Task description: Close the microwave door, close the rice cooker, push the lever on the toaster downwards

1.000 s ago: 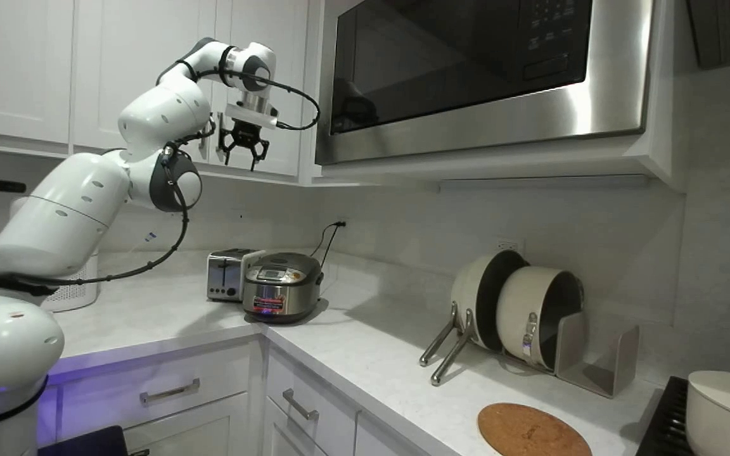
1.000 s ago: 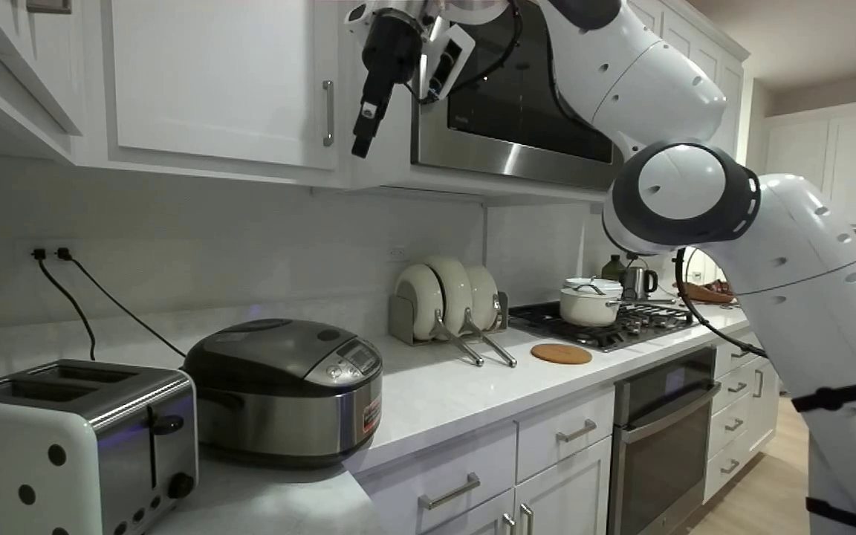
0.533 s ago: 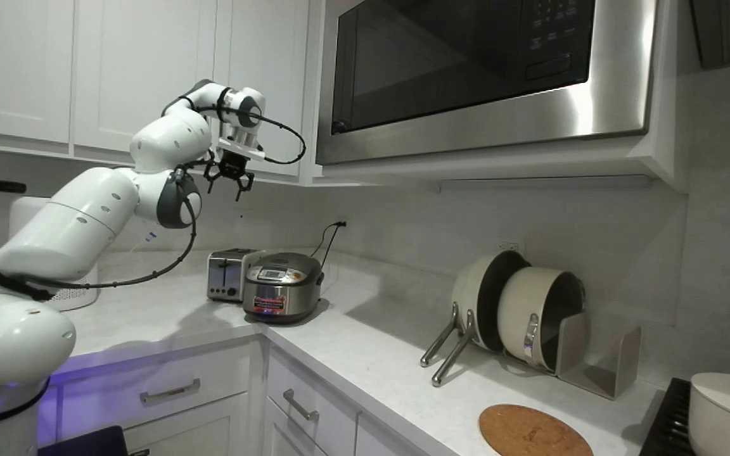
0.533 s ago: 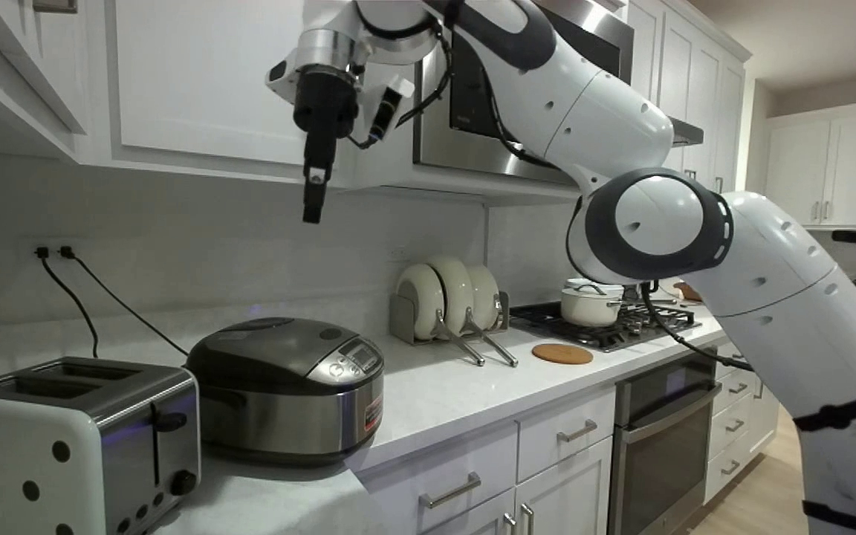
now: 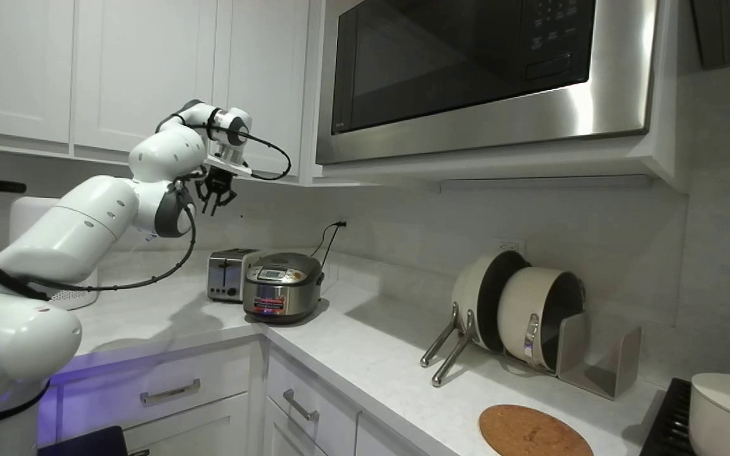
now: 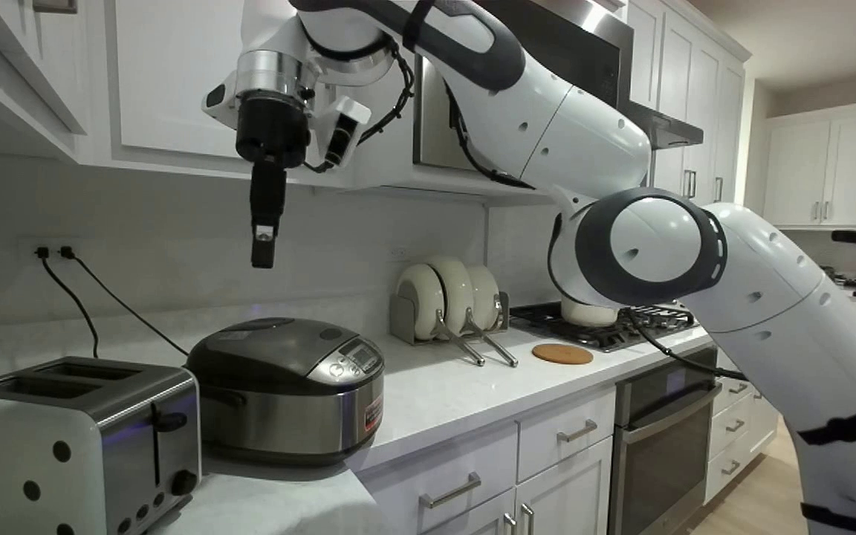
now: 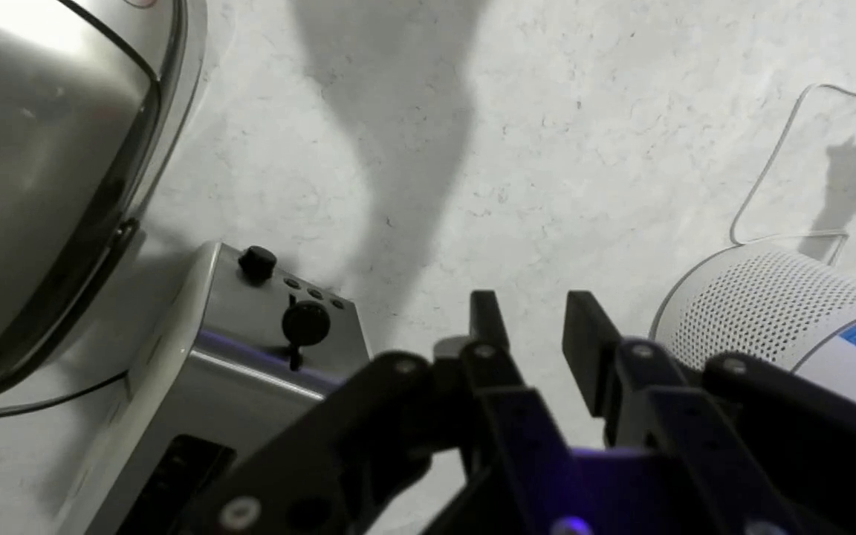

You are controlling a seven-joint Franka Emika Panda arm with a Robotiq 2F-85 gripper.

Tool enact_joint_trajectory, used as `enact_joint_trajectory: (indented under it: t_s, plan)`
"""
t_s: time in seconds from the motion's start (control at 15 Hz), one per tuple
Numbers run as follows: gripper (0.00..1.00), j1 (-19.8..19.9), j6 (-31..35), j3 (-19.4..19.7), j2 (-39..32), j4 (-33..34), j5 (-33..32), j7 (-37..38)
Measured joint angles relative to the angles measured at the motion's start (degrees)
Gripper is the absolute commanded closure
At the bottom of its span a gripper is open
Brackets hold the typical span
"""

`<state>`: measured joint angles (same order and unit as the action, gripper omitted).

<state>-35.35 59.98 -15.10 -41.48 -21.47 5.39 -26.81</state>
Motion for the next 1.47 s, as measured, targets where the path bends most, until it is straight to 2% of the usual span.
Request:
enact_joint_trajectory:
  t_s: [0.4, 0.53, 0.93, 1.47]
  plan:
    - [1.00, -0.7, 12.9, 1.4, -1.7, 0.1, -0.3, 3.5]
    - [1.00, -0.9, 15.3, 2.1, -2.8, 0.0, -1.2, 4.5]
    - [1.00, -3.0, 15.9, 4.9, -5.6, 0.0, -5.5, 4.7]
    - [1.00, -4.8, 15.8, 5.9, -8.6, 0.0, -6.4, 4.7]
